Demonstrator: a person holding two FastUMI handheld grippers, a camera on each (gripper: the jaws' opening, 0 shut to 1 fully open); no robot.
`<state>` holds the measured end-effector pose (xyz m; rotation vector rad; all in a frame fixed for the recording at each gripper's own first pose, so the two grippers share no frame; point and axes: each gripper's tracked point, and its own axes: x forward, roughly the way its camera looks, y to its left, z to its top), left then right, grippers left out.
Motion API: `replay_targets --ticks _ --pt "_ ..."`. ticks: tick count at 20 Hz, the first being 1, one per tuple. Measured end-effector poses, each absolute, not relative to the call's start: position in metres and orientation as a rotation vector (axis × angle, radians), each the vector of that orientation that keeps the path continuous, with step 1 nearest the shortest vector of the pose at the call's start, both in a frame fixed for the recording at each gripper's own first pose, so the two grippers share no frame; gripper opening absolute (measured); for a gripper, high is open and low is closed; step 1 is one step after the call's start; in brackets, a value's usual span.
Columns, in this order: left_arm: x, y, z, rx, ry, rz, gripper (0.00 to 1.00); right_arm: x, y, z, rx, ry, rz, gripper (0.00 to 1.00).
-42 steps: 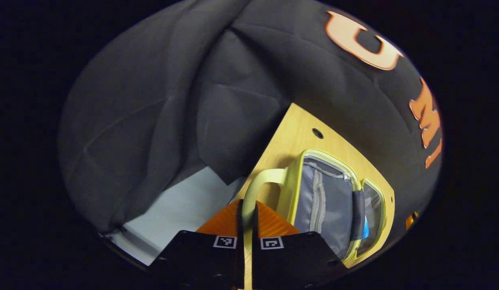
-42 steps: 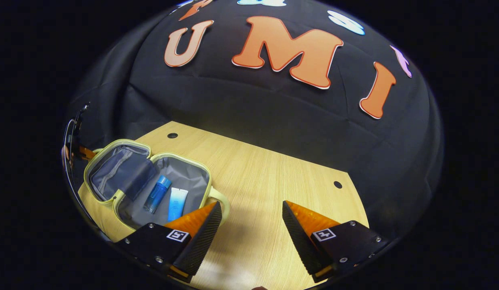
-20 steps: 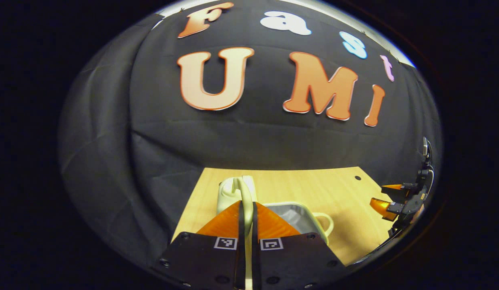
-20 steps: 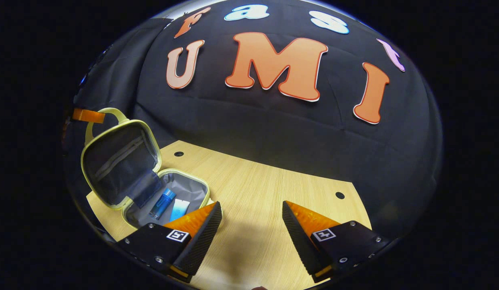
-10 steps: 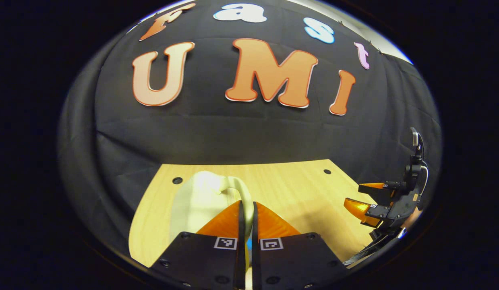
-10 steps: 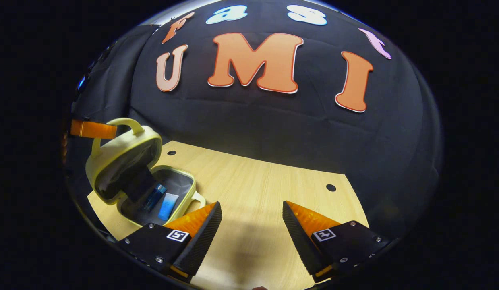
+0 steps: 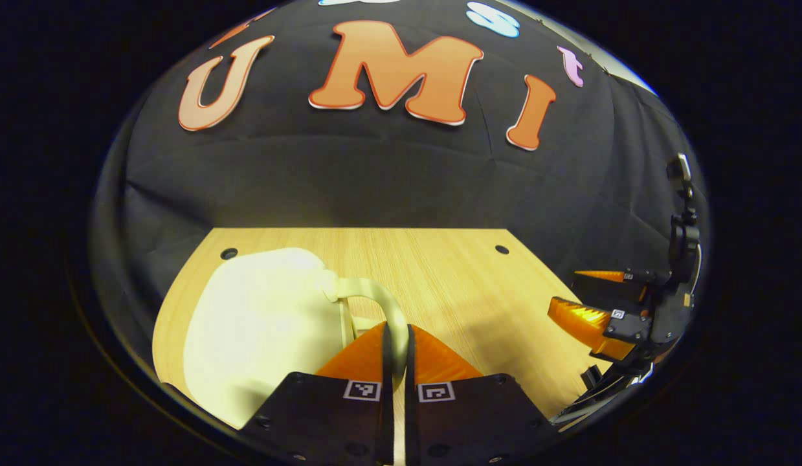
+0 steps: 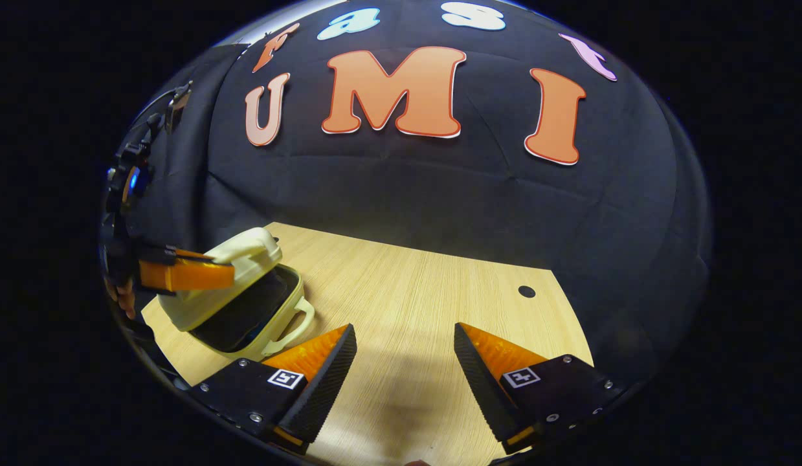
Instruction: First open the suitcase, pack the skin care products into it, and then close the suitcase.
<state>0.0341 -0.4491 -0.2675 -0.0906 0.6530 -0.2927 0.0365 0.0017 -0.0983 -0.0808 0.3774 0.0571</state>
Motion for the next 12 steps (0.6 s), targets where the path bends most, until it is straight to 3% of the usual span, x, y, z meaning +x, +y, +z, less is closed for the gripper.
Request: replay_targets --ticks 5,11,12 --pt "0.031 -0.475 -0.324 -0.015 0.747 -0.269 0.07 0.035 -0.006 -0.102 -0.108 0.379 0.075 0.96" --pt "0.025 -0.502 -0.335 -0.007 0.783 -0.293 0.23 0.031 -0.019 -0.095 -0.097 0.355 0.06 0.96" --pt "0.023 -0.505 -0.328 0.004 0.764 -0.298 0.33 0.031 -0.021 -0.093 -0.092 0.348 0.052 0.96"
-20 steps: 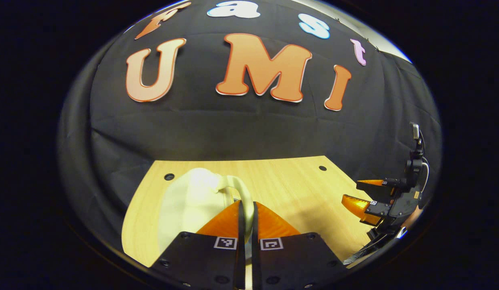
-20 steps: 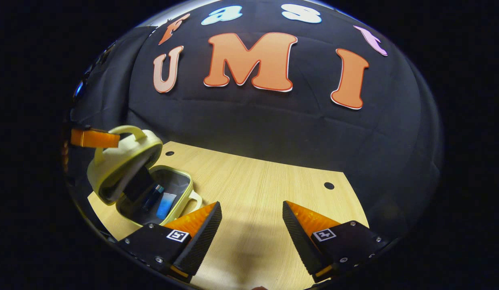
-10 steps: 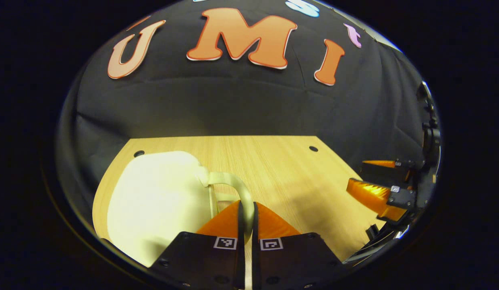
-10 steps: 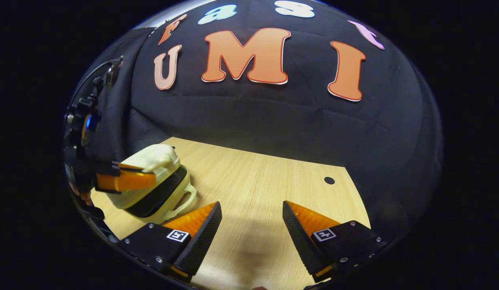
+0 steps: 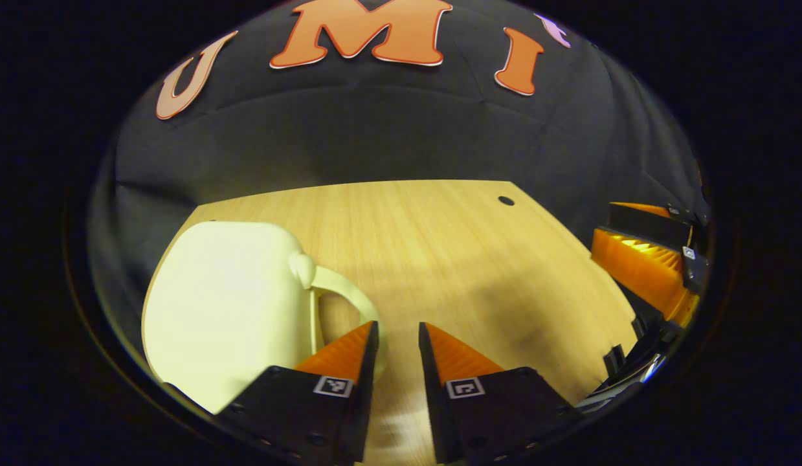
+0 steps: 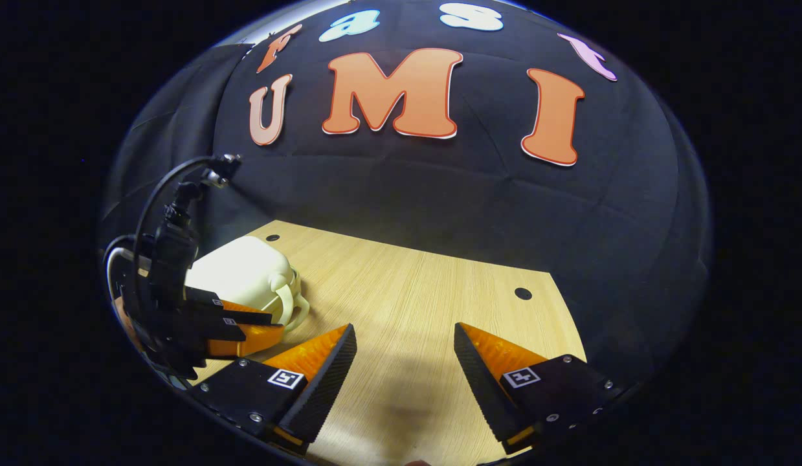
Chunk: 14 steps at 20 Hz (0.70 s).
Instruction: First open the suitcase, pack the skin care products into it, and then close the suitcase.
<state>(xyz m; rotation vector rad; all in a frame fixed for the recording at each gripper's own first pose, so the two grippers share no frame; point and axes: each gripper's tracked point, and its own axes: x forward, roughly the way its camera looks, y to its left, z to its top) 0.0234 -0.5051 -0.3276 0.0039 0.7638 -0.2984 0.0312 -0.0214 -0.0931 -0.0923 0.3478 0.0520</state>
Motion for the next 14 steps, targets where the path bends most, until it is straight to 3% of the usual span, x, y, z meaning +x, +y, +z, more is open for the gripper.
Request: replay_targets --ticks 4,9,14 --pt "0.026 -0.508 -0.304 0.031 0.709 -0.279 0.72 0.033 -0.027 -0.081 -0.073 0.31 0.033 0.96" --pt "0.036 -0.489 -0.255 0.018 0.582 -0.169 0.92 0.032 -0.034 -0.055 -0.038 0.23 0.012 0.96" --pt "0.038 -0.484 -0.195 0.045 0.377 -0.088 0.96 0.034 -0.026 -0.023 -0.036 0.117 0.044 0.99"
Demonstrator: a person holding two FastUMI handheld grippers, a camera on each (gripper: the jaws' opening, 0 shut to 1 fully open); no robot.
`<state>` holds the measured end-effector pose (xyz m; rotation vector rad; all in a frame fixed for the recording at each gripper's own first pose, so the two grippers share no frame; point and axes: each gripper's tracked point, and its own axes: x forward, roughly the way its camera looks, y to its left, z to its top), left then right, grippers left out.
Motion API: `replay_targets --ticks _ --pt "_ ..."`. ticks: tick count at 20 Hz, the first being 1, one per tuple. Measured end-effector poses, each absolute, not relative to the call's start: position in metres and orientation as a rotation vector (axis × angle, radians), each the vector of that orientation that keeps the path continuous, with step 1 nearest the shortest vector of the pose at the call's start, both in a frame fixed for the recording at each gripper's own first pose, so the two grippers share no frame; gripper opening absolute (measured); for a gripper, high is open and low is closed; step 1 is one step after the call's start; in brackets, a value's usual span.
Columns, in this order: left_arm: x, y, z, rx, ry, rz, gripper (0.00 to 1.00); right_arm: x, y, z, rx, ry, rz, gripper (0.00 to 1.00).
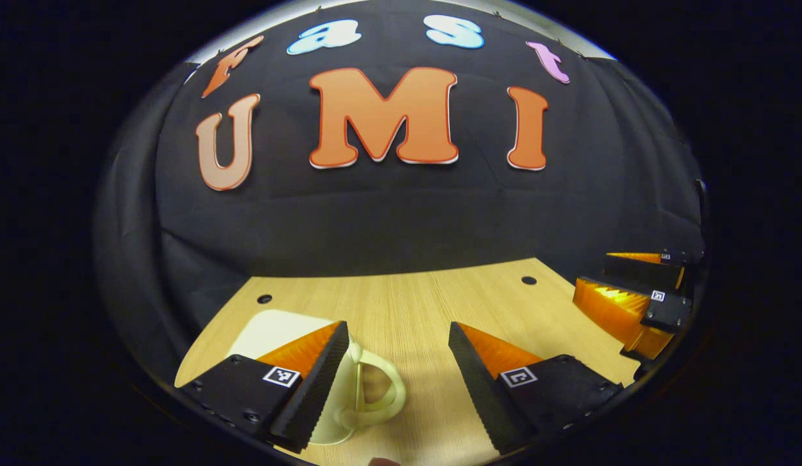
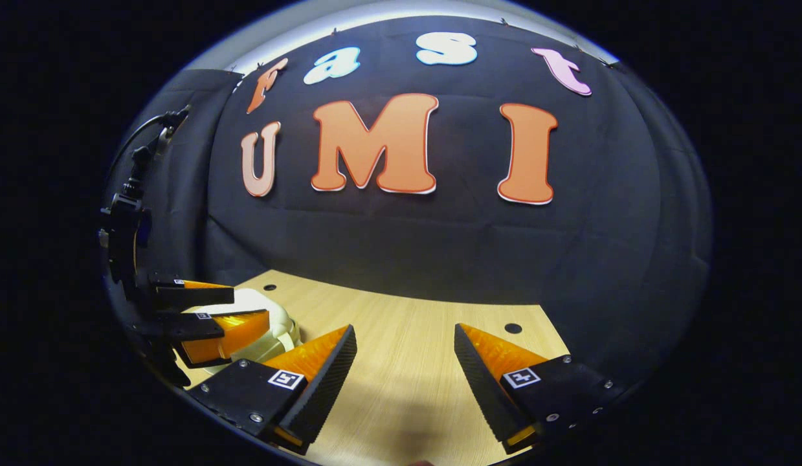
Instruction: First open the suitcase, pack the skin care products into it, and then close the suitcase.
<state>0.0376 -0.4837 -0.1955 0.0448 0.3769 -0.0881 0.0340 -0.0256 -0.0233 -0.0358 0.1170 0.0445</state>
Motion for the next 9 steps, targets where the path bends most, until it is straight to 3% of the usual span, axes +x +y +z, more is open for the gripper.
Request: replay_targets --ticks 1,9 --pt "0.036 -0.487 -0.188 0.046 0.36 -0.09 0.96 0.036 -0.026 -0.022 -0.044 0.109 0.05 0.96" --pt "0.033 -0.49 -0.15 0.024 0.208 -0.052 0.96 0.035 -0.022 0.002 -0.101 0.015 0.07 0.96"
